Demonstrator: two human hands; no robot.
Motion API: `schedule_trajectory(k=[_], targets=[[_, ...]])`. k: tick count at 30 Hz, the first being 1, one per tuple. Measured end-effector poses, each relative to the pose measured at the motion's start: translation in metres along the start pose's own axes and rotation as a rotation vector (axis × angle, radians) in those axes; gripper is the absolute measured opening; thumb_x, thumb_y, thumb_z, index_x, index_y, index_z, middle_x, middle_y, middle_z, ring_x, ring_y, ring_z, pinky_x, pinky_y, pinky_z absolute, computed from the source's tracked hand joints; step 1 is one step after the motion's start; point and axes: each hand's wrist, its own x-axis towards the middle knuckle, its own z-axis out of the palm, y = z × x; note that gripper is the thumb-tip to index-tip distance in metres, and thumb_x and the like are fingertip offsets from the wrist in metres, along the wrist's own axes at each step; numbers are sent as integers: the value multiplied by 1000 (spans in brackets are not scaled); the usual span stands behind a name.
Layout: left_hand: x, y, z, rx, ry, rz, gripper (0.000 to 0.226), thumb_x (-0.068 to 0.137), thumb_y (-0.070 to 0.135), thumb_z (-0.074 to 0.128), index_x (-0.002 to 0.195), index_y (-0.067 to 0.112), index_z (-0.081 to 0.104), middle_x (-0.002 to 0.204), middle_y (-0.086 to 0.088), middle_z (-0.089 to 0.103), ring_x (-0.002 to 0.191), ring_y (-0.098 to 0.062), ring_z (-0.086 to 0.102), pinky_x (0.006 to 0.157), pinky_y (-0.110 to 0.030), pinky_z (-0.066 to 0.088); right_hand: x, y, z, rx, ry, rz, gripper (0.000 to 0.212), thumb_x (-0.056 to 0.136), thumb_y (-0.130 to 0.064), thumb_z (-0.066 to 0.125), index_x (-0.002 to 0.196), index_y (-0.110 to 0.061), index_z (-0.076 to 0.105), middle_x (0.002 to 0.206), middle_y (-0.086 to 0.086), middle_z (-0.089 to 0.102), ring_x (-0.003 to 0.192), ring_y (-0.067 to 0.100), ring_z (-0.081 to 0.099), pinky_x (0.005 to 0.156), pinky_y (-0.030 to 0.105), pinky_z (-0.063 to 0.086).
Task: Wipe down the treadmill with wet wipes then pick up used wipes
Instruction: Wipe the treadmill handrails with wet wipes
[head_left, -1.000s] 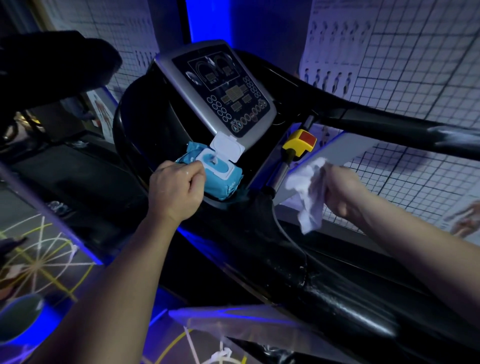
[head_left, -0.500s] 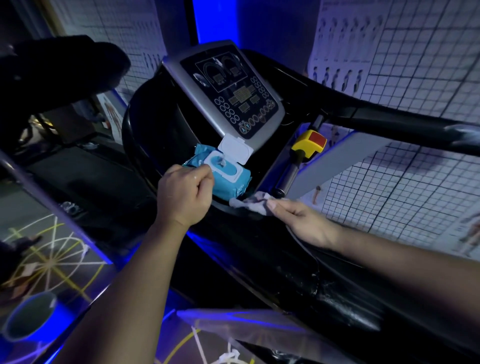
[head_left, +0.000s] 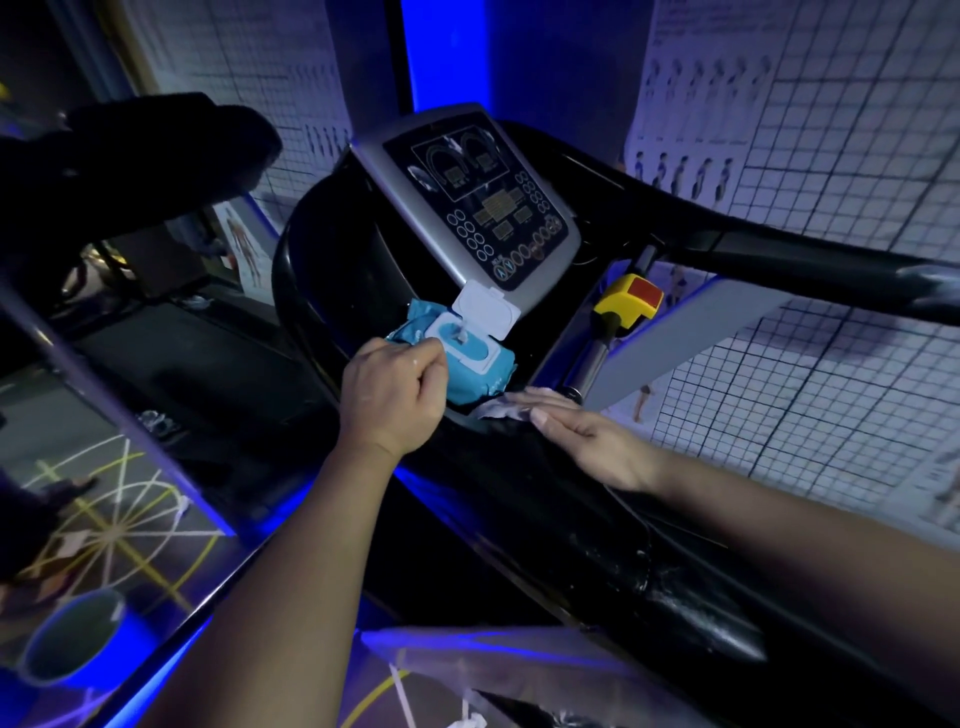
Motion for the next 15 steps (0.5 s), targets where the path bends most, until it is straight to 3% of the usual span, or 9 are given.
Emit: schedule_trajectory(k=[4, 6, 8, 10, 12, 15], targets=[[-1, -2, 2, 4, 8, 11, 29, 82, 28, 39, 72, 18, 64, 62, 4, 66, 68, -29, 55, 67, -35, 43, -4, -6, -4, 10, 89, 113, 41, 109, -34, 37, 148, -27, 50, 157, -23, 25, 145, -9, 21, 106, -5, 9], [0, -4, 3, -12, -10, 10, 30, 84, 29, 37, 73, 19, 63, 62, 5, 66, 69, -29, 55, 68, -37, 45, -5, -12, 2, -71, 196, 147, 38, 108, -34, 40, 144, -30, 54, 148, -27, 28, 141, -8, 26, 101, -6, 13], [0, -6, 3, -21, -13, 13, 31, 84, 29, 36, 73, 20, 64, 62, 5, 66, 69, -29, 55, 67, -37, 45, -8, -16, 7, -166, 299, 151, 35, 108, -31, 45, 139, -29, 59, 145, -23, 44, 136, 1, 44, 105, 9, 32], [0, -5, 4, -25, -12, 18, 32, 84, 30, 35, 73, 20, 64, 62, 5, 66, 68, -28, 55, 68, -35, 43, -9, -17, 8, -228, 391, 198, 29, 106, -26, 51, 130, -27, 67, 129, -5, 69, 117, 19, 65, 92, 29, 50], [1, -5, 4, -19, -9, 27, 32, 84, 30, 35, 73, 19, 63, 62, 5, 66, 67, -28, 55, 67, -33, 39, -9, -17, 5, -283, 421, 261, 23, 104, -26, 54, 114, -21, 74, 104, 7, 76, 97, 27, 70, 74, 31, 45], [0, -5, 4, -9, 13, 35, 32, 84, 29, 35, 72, 18, 63, 61, 4, 66, 66, -29, 54, 65, -31, 32, -8, -18, -8, -322, 415, 400, 27, 101, -31, 58, 97, -14, 79, 89, 13, 74, 83, 29, 66, 61, 27, 33]])
